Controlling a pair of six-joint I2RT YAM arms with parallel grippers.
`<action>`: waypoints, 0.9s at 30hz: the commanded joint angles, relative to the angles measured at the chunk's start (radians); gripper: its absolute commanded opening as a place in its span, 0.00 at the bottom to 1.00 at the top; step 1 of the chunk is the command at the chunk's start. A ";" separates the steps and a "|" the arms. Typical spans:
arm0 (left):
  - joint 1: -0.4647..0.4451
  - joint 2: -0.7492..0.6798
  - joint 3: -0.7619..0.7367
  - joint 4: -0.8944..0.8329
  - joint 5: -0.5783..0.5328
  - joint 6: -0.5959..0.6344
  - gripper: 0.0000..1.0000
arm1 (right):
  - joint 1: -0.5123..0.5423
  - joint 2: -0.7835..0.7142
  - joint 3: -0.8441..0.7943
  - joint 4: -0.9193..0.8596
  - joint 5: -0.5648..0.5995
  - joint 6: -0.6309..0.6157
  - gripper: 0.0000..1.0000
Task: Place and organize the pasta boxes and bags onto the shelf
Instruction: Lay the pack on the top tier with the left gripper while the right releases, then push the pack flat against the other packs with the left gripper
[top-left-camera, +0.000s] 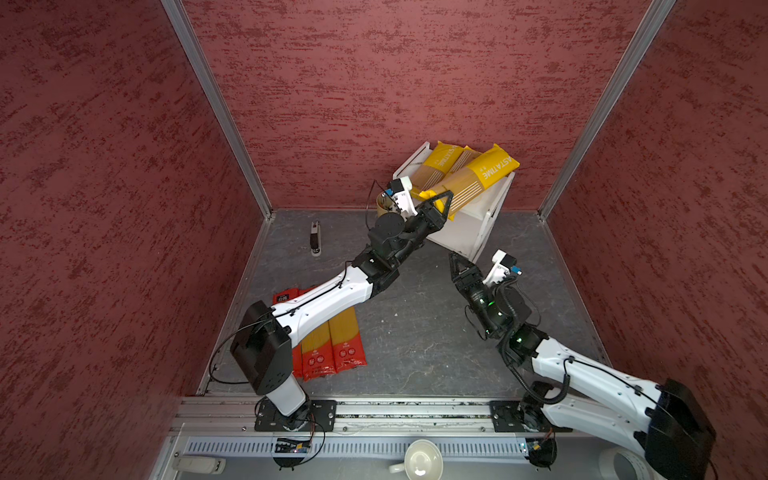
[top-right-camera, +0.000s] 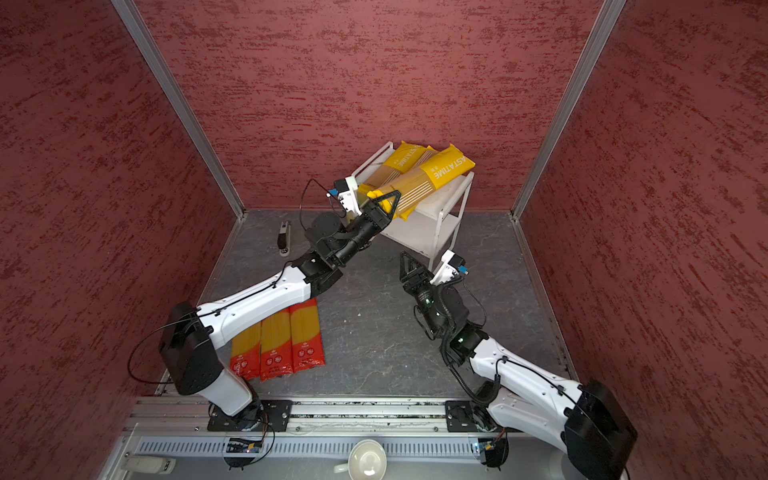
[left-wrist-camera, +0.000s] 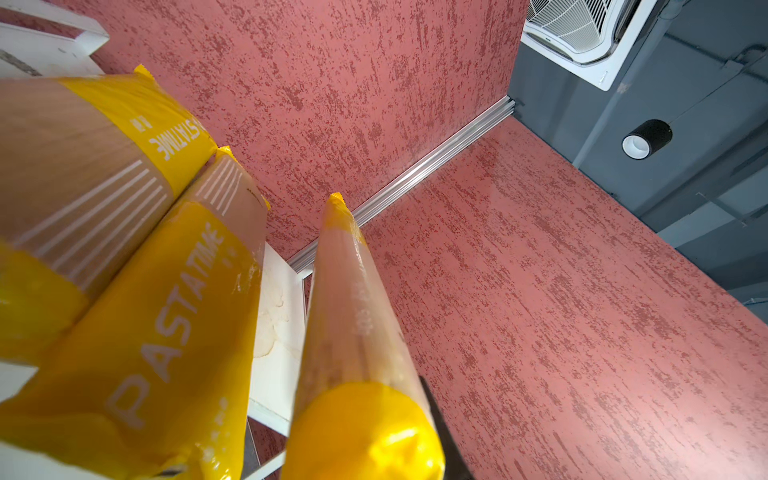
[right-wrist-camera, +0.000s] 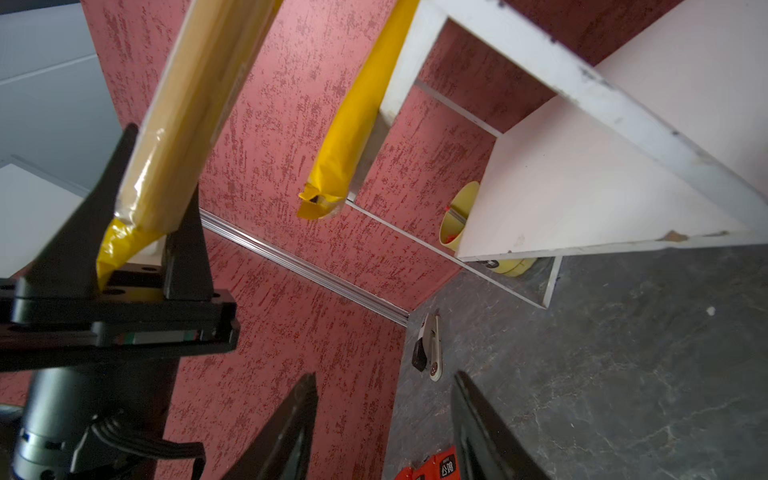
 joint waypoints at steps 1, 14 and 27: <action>-0.042 0.046 0.115 0.153 -0.115 0.066 0.05 | -0.002 -0.023 -0.012 -0.032 0.028 0.039 0.54; -0.186 0.285 0.384 -0.126 -0.424 0.152 0.13 | -0.002 -0.086 -0.042 -0.104 0.037 0.030 0.53; -0.145 0.304 0.519 -0.101 -0.542 0.253 0.03 | -0.002 -0.036 -0.036 -0.071 -0.018 0.053 0.53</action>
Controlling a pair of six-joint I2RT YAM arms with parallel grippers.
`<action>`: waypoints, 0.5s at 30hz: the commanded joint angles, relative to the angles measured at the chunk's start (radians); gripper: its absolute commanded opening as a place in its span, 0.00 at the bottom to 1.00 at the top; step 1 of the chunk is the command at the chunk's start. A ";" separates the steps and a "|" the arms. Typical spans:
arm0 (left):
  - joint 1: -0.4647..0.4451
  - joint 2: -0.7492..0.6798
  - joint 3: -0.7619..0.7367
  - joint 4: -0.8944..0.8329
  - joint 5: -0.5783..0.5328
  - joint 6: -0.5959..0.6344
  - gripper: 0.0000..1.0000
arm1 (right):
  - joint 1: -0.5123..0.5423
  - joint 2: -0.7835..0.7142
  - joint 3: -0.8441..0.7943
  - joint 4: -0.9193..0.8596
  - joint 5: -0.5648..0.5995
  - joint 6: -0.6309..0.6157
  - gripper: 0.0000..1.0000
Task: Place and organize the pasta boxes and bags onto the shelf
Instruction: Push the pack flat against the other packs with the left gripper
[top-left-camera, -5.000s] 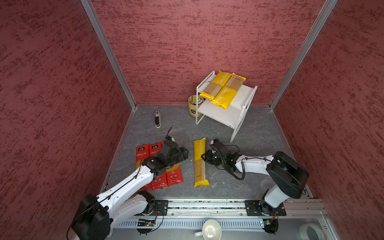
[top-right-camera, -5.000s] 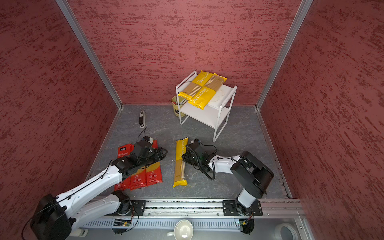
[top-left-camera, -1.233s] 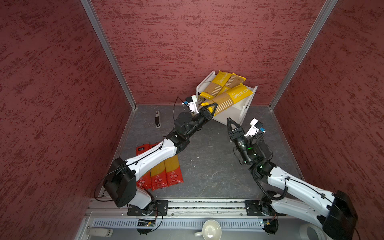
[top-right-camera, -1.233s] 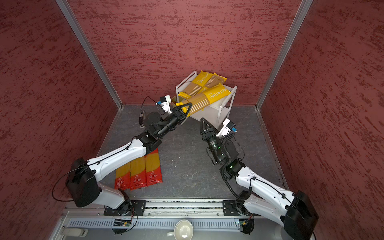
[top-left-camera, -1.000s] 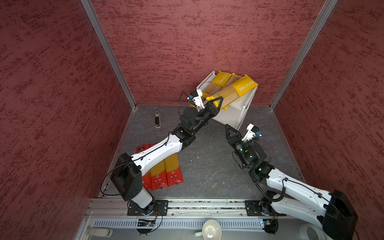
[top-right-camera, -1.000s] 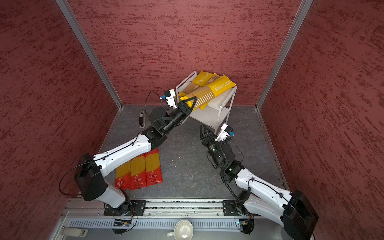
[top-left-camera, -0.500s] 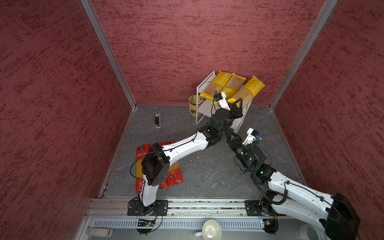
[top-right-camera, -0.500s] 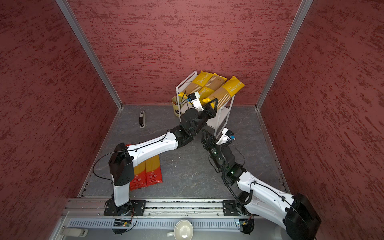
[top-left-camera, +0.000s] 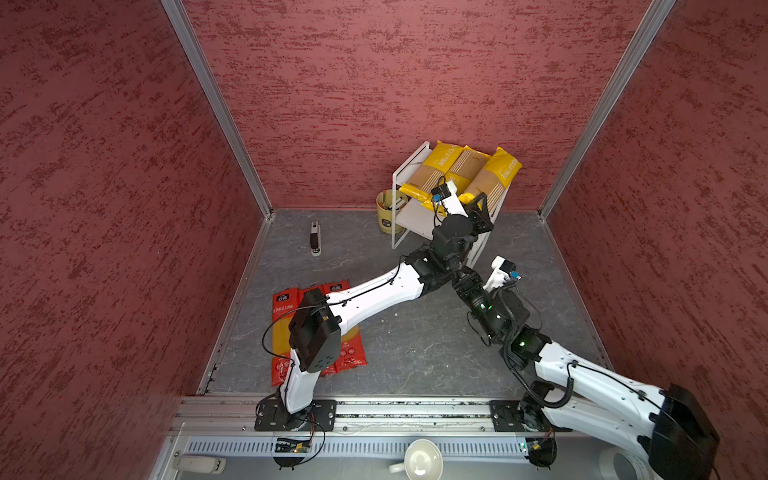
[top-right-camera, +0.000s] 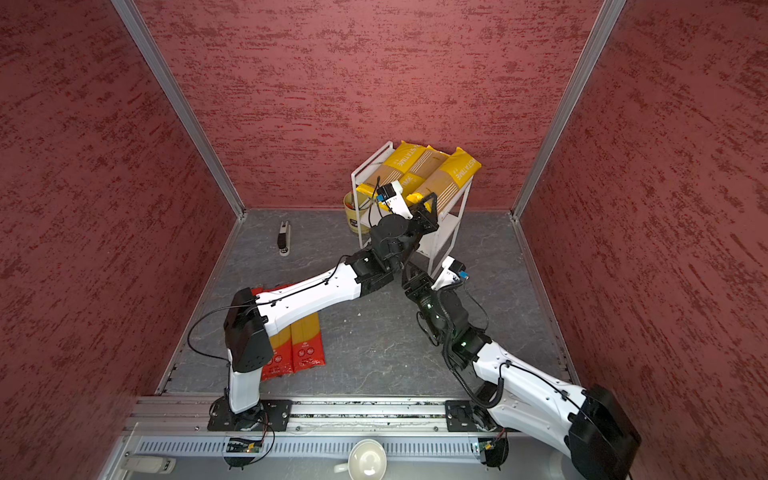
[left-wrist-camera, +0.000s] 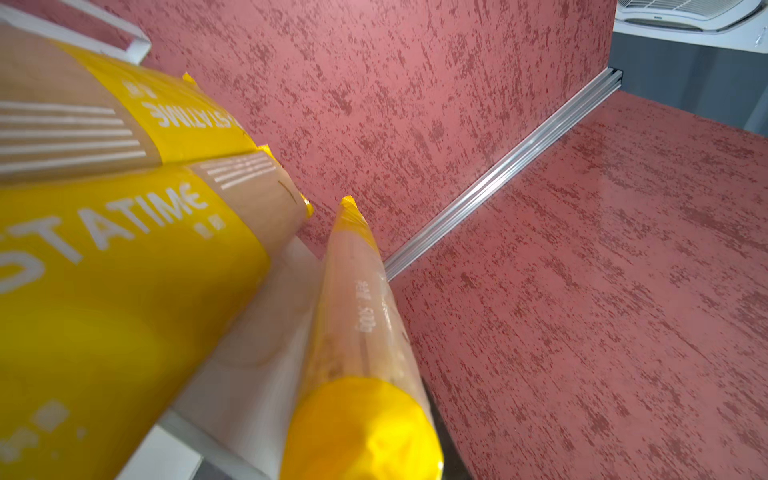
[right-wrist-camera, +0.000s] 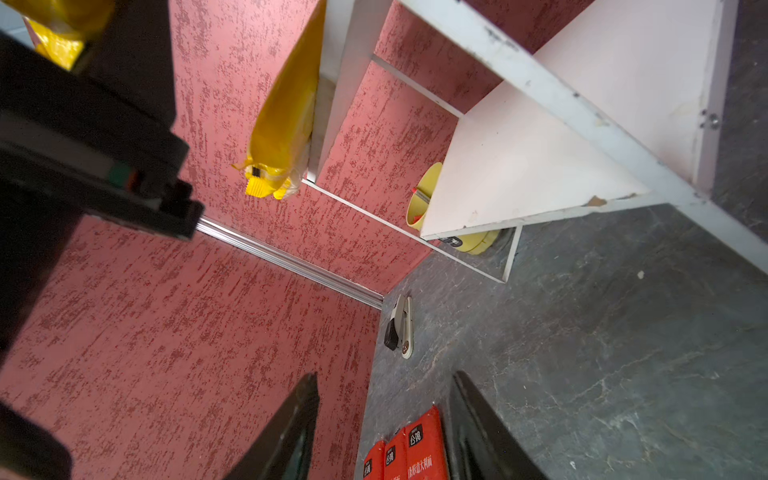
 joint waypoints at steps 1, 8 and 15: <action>0.038 -0.006 0.088 0.120 -0.079 0.058 0.03 | -0.002 -0.003 0.001 0.016 -0.012 0.030 0.53; 0.033 0.040 0.132 0.070 -0.065 0.018 0.03 | -0.002 -0.019 -0.001 0.000 -0.011 0.025 0.53; -0.029 0.036 0.070 0.034 -0.046 -0.038 0.05 | -0.002 -0.021 -0.018 0.006 -0.004 0.032 0.53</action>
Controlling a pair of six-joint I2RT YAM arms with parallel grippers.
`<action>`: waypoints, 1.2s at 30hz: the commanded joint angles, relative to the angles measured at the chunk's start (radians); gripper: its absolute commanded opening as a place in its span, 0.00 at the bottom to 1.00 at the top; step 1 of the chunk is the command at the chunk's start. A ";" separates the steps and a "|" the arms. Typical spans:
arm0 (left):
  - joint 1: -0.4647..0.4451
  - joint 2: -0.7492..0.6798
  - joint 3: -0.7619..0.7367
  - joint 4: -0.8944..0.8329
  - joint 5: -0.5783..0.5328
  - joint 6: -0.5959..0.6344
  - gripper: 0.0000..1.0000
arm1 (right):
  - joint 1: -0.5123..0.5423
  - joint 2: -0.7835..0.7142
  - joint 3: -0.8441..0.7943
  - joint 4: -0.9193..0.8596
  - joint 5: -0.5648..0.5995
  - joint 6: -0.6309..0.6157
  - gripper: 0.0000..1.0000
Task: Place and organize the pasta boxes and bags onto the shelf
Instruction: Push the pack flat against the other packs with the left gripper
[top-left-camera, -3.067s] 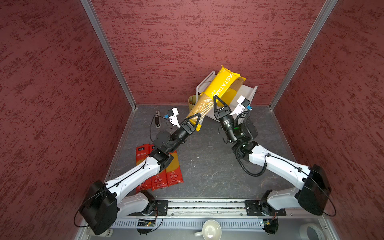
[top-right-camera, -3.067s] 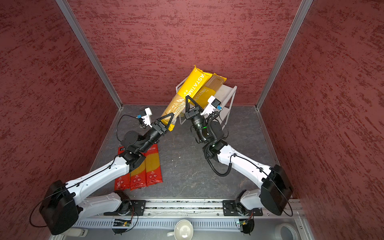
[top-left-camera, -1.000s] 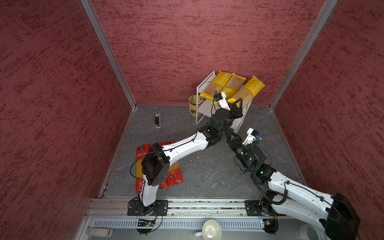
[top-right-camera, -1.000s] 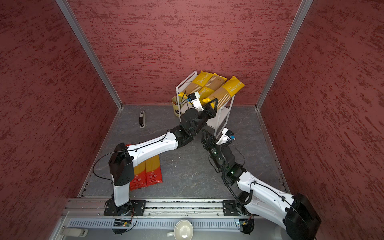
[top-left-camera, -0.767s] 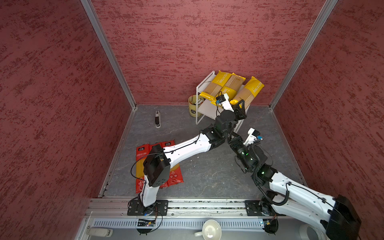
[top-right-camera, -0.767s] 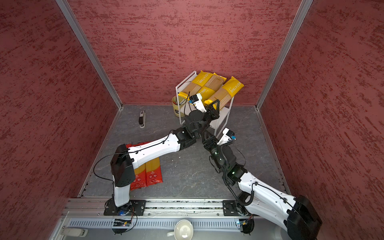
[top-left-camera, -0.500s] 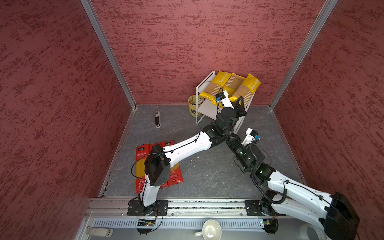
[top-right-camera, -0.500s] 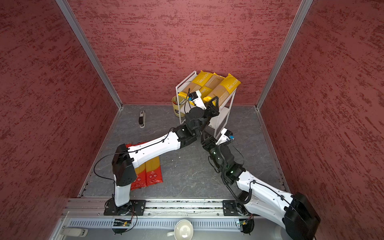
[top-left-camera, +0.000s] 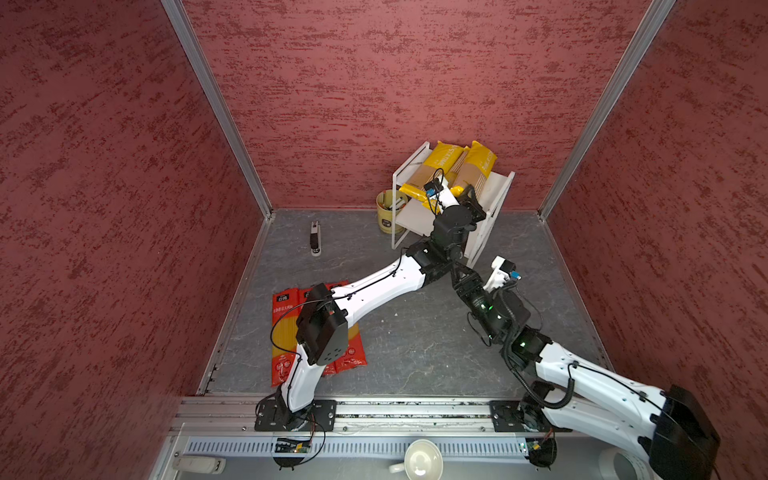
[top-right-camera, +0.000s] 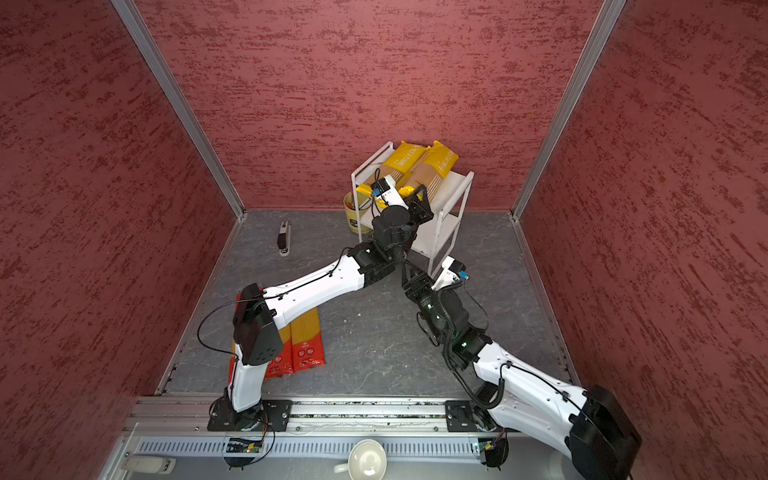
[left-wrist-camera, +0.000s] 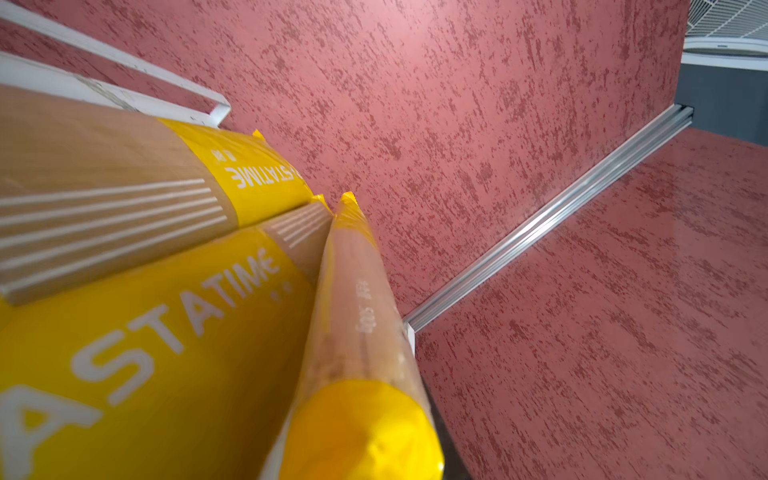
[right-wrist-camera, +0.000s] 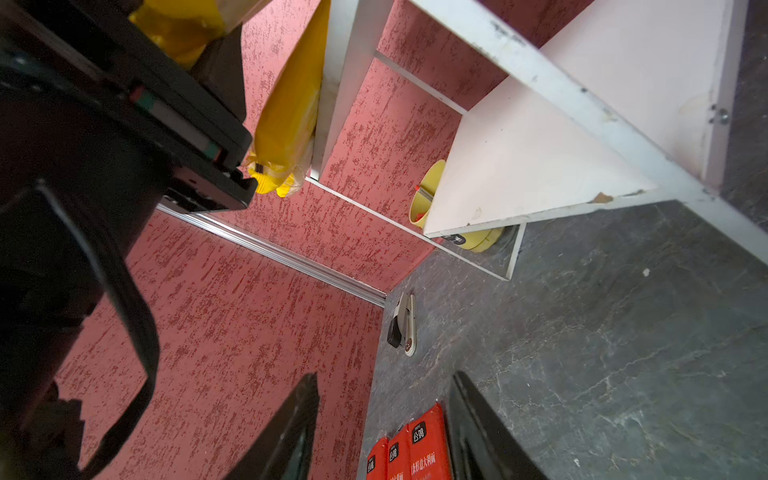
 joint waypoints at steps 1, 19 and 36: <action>-0.049 -0.026 -0.010 0.086 0.034 -0.020 0.06 | -0.003 -0.007 -0.018 0.010 0.000 0.032 0.53; 0.009 -0.194 -0.148 -0.293 0.265 -0.240 0.81 | -0.002 0.024 -0.021 0.031 -0.008 0.041 0.52; 0.243 -0.470 -0.474 -0.250 0.683 -0.233 0.87 | -0.006 -0.024 0.133 -0.187 -0.017 -0.024 0.56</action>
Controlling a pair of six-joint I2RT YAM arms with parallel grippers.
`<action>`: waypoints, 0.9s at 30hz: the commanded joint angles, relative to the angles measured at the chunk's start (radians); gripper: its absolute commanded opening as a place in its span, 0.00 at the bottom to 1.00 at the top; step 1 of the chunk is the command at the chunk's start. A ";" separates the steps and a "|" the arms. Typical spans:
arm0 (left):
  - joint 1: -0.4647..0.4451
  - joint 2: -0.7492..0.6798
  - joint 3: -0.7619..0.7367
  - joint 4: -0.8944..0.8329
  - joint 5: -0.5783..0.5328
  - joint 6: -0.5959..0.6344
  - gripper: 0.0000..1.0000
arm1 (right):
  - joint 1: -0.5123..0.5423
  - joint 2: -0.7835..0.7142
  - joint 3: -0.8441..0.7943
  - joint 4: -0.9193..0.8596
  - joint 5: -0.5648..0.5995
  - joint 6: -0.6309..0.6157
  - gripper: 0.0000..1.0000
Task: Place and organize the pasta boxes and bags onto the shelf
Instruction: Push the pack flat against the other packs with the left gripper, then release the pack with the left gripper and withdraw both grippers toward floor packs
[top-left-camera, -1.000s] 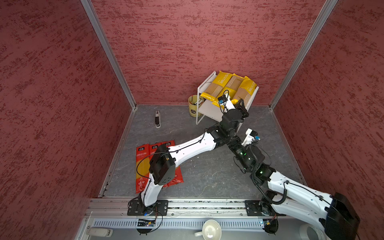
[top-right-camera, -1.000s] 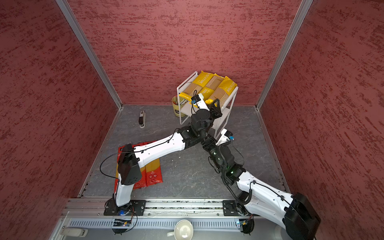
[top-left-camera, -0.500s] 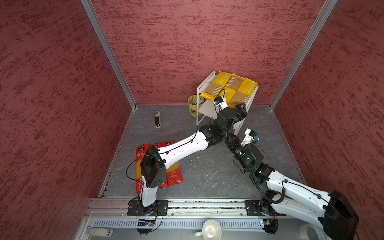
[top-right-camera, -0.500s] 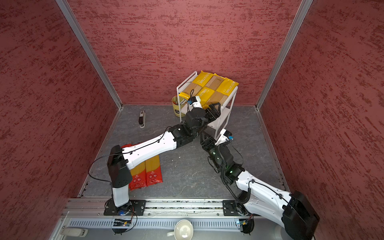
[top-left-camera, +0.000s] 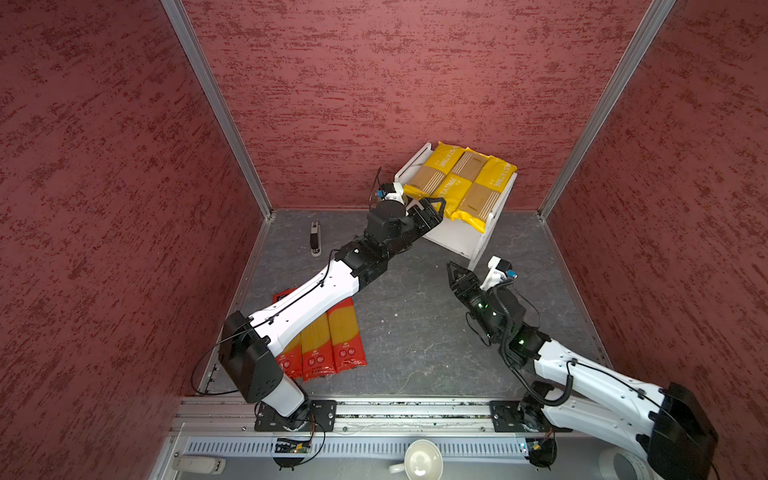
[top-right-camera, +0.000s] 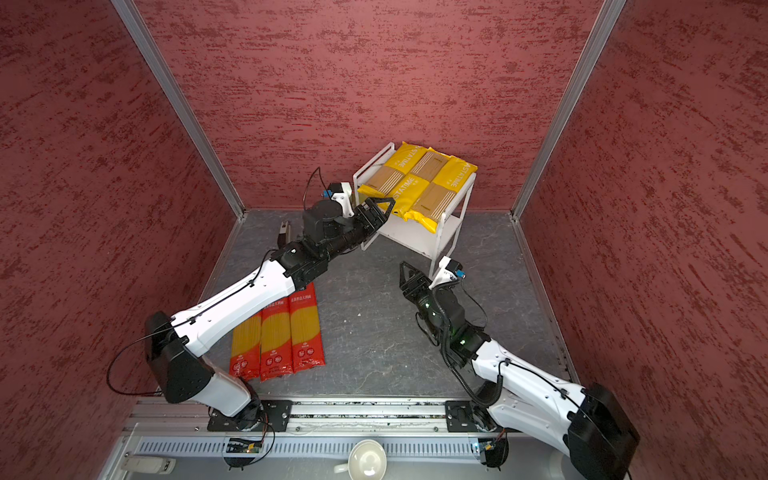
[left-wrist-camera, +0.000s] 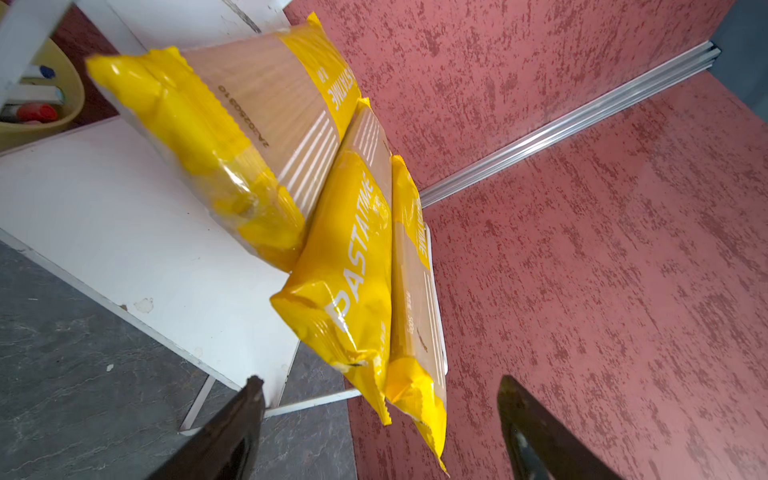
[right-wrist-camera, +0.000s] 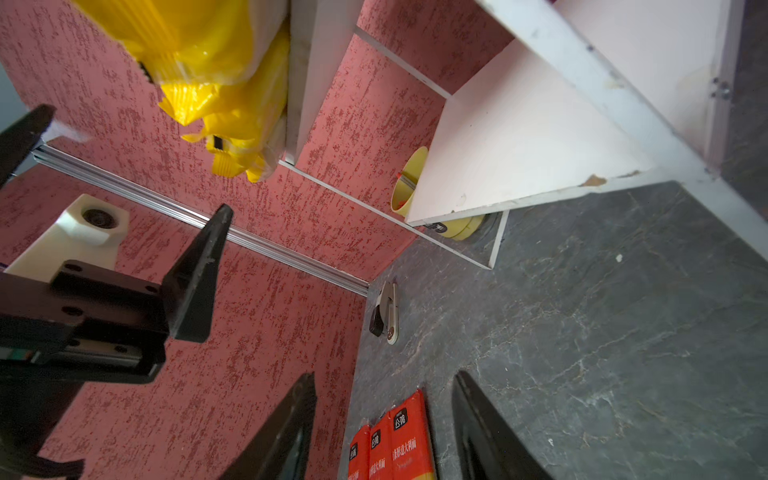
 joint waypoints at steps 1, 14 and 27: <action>0.014 -0.001 -0.035 0.051 0.097 0.022 0.87 | -0.006 -0.046 0.087 -0.085 -0.013 -0.019 0.57; 0.048 0.106 0.007 0.145 0.173 0.009 0.69 | -0.102 -0.024 0.232 -0.054 -0.147 0.041 0.68; 0.117 0.228 0.131 0.160 0.241 0.014 0.43 | -0.260 0.126 0.361 0.019 -0.254 0.096 0.55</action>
